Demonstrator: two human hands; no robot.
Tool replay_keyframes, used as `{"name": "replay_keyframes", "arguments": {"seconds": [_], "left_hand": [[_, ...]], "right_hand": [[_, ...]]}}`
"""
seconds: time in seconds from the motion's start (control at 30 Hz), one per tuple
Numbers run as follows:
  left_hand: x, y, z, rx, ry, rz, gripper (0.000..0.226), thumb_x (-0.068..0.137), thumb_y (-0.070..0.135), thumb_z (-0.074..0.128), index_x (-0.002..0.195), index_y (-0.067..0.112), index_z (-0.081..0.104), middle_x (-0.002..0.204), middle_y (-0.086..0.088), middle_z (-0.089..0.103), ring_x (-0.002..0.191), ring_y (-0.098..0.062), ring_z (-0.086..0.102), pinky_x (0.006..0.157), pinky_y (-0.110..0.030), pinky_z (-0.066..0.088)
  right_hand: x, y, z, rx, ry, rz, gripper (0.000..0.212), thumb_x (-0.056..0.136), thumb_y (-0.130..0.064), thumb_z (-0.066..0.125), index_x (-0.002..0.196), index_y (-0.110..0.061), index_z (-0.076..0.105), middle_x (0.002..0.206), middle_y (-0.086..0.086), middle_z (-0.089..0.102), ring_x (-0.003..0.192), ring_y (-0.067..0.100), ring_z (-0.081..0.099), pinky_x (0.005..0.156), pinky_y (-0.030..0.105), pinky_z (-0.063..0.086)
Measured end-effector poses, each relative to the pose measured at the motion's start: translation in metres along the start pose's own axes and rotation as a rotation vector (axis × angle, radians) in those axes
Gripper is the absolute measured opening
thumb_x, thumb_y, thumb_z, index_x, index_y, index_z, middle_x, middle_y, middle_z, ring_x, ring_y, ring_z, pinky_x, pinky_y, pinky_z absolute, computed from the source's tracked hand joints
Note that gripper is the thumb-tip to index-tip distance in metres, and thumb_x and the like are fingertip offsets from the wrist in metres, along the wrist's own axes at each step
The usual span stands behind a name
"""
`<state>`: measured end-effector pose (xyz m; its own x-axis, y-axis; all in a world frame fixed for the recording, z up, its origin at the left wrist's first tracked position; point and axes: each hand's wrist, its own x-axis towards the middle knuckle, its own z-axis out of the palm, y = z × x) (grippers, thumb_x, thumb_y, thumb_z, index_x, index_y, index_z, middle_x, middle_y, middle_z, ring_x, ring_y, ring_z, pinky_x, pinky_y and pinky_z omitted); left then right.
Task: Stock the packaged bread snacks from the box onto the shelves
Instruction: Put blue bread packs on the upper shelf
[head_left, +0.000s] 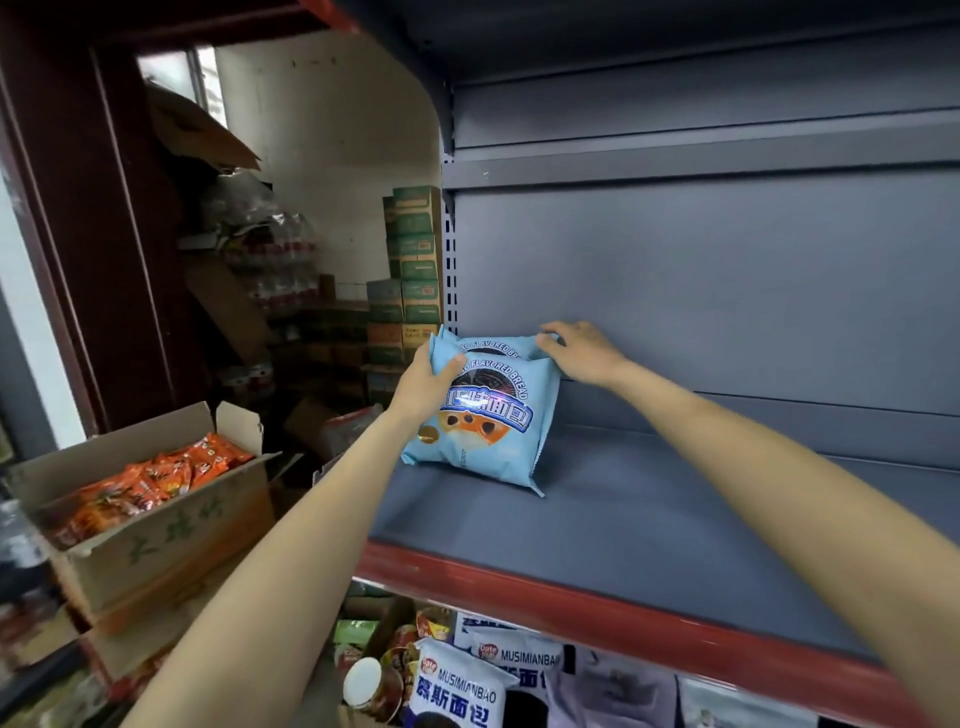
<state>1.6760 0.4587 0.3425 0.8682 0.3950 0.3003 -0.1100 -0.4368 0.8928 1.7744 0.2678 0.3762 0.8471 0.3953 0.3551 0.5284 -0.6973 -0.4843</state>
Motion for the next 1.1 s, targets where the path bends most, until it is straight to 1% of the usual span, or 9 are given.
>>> {"name": "replay_keyframes", "arguments": {"seconds": [0.1, 0.23, 0.37, 0.53, 0.63, 0.73, 0.9, 1.0, 1.1], "left_hand": [[0.0, -0.004, -0.003, -0.049, 0.008, -0.029, 0.071, 0.092, 0.045, 0.053, 0.15, 0.02, 0.02, 0.138, -0.008, 0.05, 0.116, -0.026, 0.056, 0.1, -0.045, 0.046], [-0.007, -0.007, -0.008, -0.054, 0.075, -0.024, 0.07, 0.095, 0.047, 0.048, 0.151, 0.022, 0.015, 0.15, -0.005, 0.037, 0.128, -0.024, 0.047, 0.104, -0.042, 0.043], [-0.022, -0.006, -0.015, -0.044, 0.181, 0.076, 0.053, 0.098, 0.039, 0.045, 0.146, 0.022, 0.031, 0.149, -0.002, 0.038, 0.131, -0.02, 0.043, 0.108, -0.042, 0.039], [-0.067, 0.005, -0.026, -0.11, 0.248, 0.295, 0.029, 0.094, 0.024, 0.053, 0.122, 0.025, 0.057, 0.122, 0.01, 0.06, 0.116, -0.01, 0.054, 0.104, -0.038, 0.041], [-0.109, 0.017, -0.033, -0.17, 0.187, 0.358, 0.016, 0.086, 0.027, 0.056, 0.099, 0.032, 0.063, 0.093, 0.02, 0.069, 0.095, -0.008, 0.063, 0.091, -0.042, 0.049], [-0.157, 0.024, -0.034, -0.113, 0.128, 0.503, 0.013, 0.085, 0.032, 0.052, 0.089, 0.04, 0.06, 0.074, 0.021, 0.069, 0.082, -0.01, 0.066, 0.08, -0.041, 0.051], [-0.237, 0.011, -0.021, 0.174, 0.107, 0.915, 0.024, 0.09, 0.032, 0.049, 0.098, 0.019, 0.068, 0.072, 0.01, 0.068, 0.07, -0.012, 0.066, 0.068, -0.037, 0.051], [-0.281, 0.001, -0.003, 0.266, -0.005, 1.102, 0.024, 0.09, 0.028, 0.05, 0.096, 0.017, 0.07, 0.073, 0.005, 0.068, 0.068, -0.019, 0.065, 0.06, -0.036, 0.051], [-0.324, -0.011, 0.024, 0.331, -0.322, 1.136, 0.024, 0.09, 0.03, 0.051, 0.102, 0.02, 0.069, 0.081, 0.008, 0.069, 0.077, -0.017, 0.064, 0.059, -0.025, 0.046]], "right_hand": [[-0.012, -0.002, 0.002, -0.012, 0.07, -0.032, 0.046, 0.099, -0.045, 0.034, 0.139, -0.023, 0.043, 0.145, 0.012, 0.035, 0.136, 0.028, 0.032, 0.113, 0.037, 0.027], [-0.033, -0.015, -0.002, -0.096, 0.135, -0.109, 0.046, 0.099, -0.045, 0.032, 0.14, -0.026, 0.041, 0.148, 0.009, 0.033, 0.136, 0.03, 0.028, 0.113, 0.04, 0.025], [-0.061, -0.032, -0.006, -0.167, 0.139, -0.179, 0.046, 0.099, -0.043, 0.036, 0.142, -0.026, 0.039, 0.149, 0.008, 0.031, 0.137, 0.03, 0.027, 0.113, 0.042, 0.025], [-0.115, -0.049, -0.016, -0.165, 0.186, -0.227, 0.046, 0.095, -0.037, 0.049, 0.14, -0.029, 0.04, 0.145, 0.001, 0.037, 0.134, 0.026, 0.029, 0.11, 0.044, 0.029], [-0.158, -0.057, -0.021, -0.194, 0.281, -0.219, 0.041, 0.091, -0.033, 0.054, 0.132, -0.027, 0.049, 0.135, -0.004, 0.051, 0.128, 0.024, 0.037, 0.104, 0.041, 0.033], [-0.211, -0.06, -0.017, -0.18, 0.416, -0.211, 0.031, 0.09, -0.029, 0.057, 0.121, -0.023, 0.058, 0.117, -0.006, 0.063, 0.119, 0.023, 0.046, 0.099, 0.041, 0.036], [-0.327, -0.05, 0.004, -0.197, 0.637, -0.188, 0.017, 0.088, -0.021, 0.058, 0.102, -0.018, 0.066, 0.081, -0.008, 0.068, 0.079, 0.012, 0.061, 0.071, 0.029, 0.047], [-0.403, -0.035, 0.014, -0.306, 0.6, -0.129, 0.016, 0.087, -0.021, 0.058, 0.097, -0.015, 0.068, 0.073, -0.006, 0.068, 0.066, 0.009, 0.06, 0.06, 0.025, 0.046], [-0.477, -0.014, 0.011, -0.316, 0.399, 0.024, 0.014, 0.089, -0.022, 0.06, 0.097, -0.015, 0.069, 0.075, -0.004, 0.069, 0.064, 0.012, 0.063, 0.056, 0.026, 0.048]]}}
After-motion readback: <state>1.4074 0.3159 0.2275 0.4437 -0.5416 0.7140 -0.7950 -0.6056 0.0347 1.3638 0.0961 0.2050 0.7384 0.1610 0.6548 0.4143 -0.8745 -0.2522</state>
